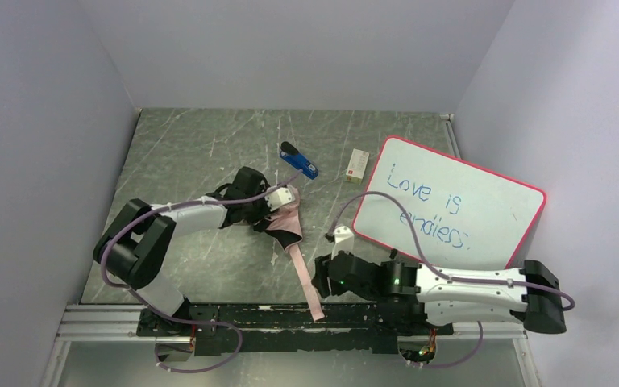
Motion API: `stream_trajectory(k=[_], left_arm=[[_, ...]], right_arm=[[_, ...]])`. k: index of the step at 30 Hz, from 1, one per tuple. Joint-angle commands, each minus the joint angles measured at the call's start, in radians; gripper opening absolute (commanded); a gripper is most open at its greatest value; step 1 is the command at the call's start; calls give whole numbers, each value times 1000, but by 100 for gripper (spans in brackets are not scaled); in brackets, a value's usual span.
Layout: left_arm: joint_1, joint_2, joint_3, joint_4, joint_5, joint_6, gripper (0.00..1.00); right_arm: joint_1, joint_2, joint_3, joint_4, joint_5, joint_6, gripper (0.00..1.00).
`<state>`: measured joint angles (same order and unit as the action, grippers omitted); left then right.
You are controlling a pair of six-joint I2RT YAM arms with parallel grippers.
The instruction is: Put away the umbrella
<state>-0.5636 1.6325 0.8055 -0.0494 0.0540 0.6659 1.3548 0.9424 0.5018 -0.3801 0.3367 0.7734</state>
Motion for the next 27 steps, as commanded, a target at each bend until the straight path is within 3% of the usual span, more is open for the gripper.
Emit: stream_trajectory(k=[1, 3, 9, 12, 18, 22, 27], left_arm=[[-48, 18, -82, 19, -121, 50, 5], [-83, 7, -105, 41, -158, 51, 5], [-181, -8, -193, 160, -284, 76, 5], [-218, -9, -229, 199, -336, 88, 5], [-310, -3, -294, 302, -439, 136, 5], [-384, 10, -340, 388, -510, 202, 5], [-482, 48, -396, 512, -598, 272, 5]], right_arm=[[-21, -71, 59, -23, 313, -85, 64], [-90, -52, 95, -28, 317, -143, 68], [-500, 27, 191, 93, 28, -373, 69], [-630, 90, 260, 137, -77, -444, 70], [-752, 252, 378, 322, -307, -605, 72], [-850, 374, 444, 420, -513, -688, 80], [-913, 545, 565, 373, -887, -864, 80]])
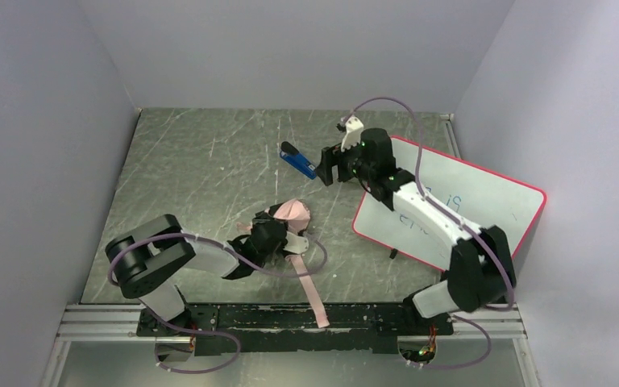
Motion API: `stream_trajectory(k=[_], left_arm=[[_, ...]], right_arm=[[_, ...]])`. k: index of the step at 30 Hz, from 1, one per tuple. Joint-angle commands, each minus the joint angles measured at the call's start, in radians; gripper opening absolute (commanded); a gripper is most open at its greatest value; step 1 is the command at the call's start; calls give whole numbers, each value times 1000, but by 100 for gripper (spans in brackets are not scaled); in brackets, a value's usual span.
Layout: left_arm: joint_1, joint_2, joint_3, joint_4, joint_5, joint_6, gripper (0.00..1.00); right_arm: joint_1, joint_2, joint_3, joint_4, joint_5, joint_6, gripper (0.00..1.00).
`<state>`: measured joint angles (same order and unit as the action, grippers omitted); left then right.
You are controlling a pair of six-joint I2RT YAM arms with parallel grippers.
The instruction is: Put away the umbrella
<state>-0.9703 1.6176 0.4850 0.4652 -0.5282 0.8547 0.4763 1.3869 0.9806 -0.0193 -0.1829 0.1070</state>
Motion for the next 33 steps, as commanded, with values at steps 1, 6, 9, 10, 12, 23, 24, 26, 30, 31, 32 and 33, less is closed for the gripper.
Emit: stream_trajectory(k=[1, 6, 9, 10, 12, 23, 24, 26, 30, 31, 32, 33], left_arm=[[-89, 73, -82, 26, -33, 98, 5], [-155, 130, -136, 170, -121, 175, 5], [-191, 173, -163, 270, -165, 233, 5], [-201, 187, -168, 295, -175, 248, 5], [-214, 215, -174, 332, -188, 271, 5], [-247, 284, -183, 421, -217, 327, 5], [-248, 285, -184, 422, -217, 328, 5], [-250, 283, -188, 426, -219, 330, 5], [-255, 281, -191, 424, -218, 328, 5], [-257, 281, -191, 425, -219, 328, 5], [-258, 284, -191, 427, -221, 329, 5], [-260, 286, -191, 429, -221, 329, 5]], right_arm=[[-35, 135, 114, -29, -395, -236, 80], [-30, 240, 196, -143, -557, -409, 88], [-11, 231, 158, -125, -550, -534, 88], [-2, 228, 148, -135, -552, -589, 89], [14, 239, 151, -183, -567, -681, 89], [152, 401, 304, -493, -539, -947, 90], [159, 414, 313, -495, -536, -949, 89], [170, 440, 330, -505, -534, -957, 89], [185, 490, 365, -536, -511, -985, 89], [187, 501, 375, -540, -495, -989, 89], [188, 513, 381, -552, -482, -997, 89], [190, 527, 391, -567, -475, -1007, 89]])
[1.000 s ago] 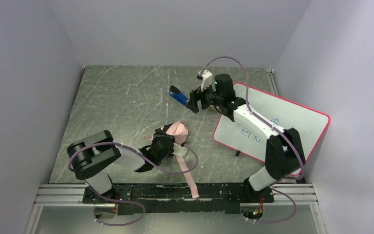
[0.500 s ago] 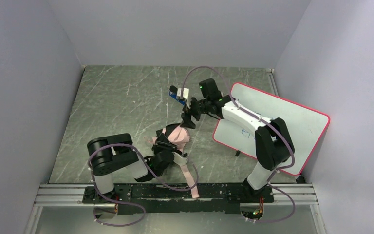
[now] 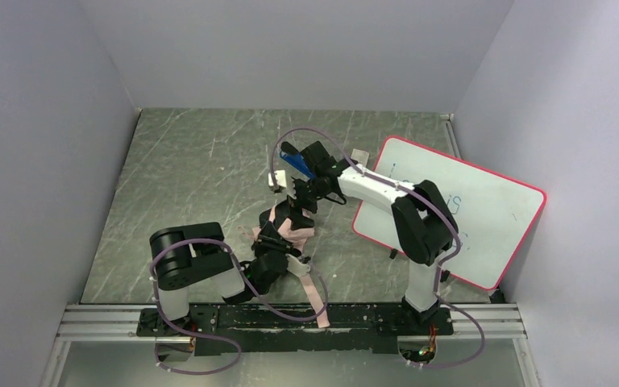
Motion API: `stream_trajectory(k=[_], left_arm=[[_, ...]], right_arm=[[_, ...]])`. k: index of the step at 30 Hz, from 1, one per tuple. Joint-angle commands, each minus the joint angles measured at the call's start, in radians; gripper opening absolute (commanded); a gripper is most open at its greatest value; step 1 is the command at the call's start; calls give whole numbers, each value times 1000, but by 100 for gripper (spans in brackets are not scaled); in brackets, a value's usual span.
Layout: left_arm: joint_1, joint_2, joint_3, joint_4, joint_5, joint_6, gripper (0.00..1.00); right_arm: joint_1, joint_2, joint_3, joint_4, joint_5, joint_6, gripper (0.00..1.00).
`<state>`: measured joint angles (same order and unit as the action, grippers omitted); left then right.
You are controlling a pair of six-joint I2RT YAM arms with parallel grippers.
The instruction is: Put away the umbrella
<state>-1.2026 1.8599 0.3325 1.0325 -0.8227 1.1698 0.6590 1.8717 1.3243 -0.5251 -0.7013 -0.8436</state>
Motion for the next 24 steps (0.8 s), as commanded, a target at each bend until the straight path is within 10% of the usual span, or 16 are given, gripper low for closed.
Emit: stream_trajectory(k=[1, 17, 24], left_arm=[[-29, 45, -37, -135, 73, 17, 5], [-34, 50, -48, -73, 61, 28, 6], [-34, 32, -59, 18, 41, 57, 27]], right_arm=[[8, 55, 62, -78, 49, -66, 89], [30, 201, 96, -235, 215, -98, 81], [39, 244, 77, -241, 280, -71, 73]])
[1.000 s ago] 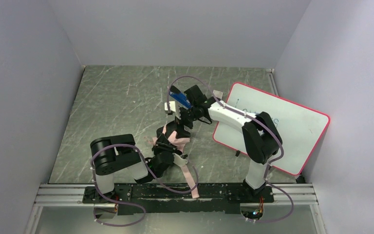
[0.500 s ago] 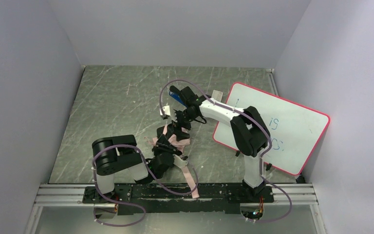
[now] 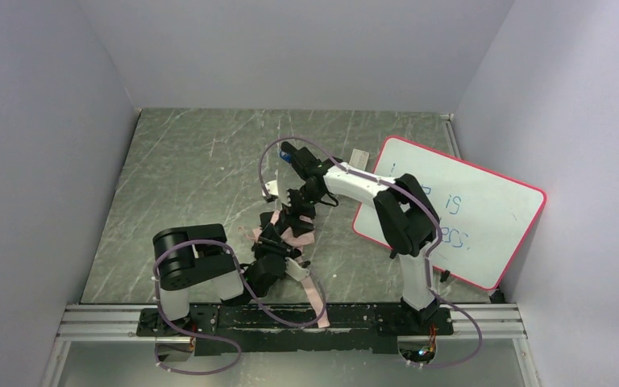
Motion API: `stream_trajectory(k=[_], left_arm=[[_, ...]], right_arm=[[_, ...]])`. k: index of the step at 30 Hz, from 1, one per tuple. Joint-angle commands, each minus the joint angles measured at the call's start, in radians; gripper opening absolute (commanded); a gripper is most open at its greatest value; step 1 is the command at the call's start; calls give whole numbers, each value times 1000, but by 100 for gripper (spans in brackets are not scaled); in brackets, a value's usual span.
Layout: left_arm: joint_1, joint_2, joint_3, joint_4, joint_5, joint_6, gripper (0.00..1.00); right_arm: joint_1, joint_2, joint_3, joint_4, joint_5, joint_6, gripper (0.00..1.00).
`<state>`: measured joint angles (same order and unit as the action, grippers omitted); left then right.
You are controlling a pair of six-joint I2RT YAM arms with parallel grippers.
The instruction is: Put away the umbrella
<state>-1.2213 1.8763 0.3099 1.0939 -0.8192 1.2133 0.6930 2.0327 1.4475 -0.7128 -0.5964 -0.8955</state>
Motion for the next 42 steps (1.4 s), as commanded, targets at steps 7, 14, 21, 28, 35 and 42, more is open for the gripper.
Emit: stream_trajectory(k=[7, 14, 21, 28, 35, 42], left_arm=[[-3, -133, -6, -152, 49, -52, 71], [44, -429, -13, -336, 92, -140, 96], [151, -799, -99, -623, 198, -300, 92], [268, -953, -163, -796, 212, -366, 88], [416, -1029, -126, -899, 232, -469, 86], [494, -1040, -69, -992, 303, -545, 73]], right_arm=[[6, 85, -85, -13, 215, 8, 59], [6, 85, -98, 17, 228, 36, 45], [5, 71, -118, 41, 244, 46, 39], [6, 61, -141, 72, 257, 46, 33], [16, 10, -227, 176, 297, 57, 22], [66, -85, -381, 360, 375, 71, 12]])
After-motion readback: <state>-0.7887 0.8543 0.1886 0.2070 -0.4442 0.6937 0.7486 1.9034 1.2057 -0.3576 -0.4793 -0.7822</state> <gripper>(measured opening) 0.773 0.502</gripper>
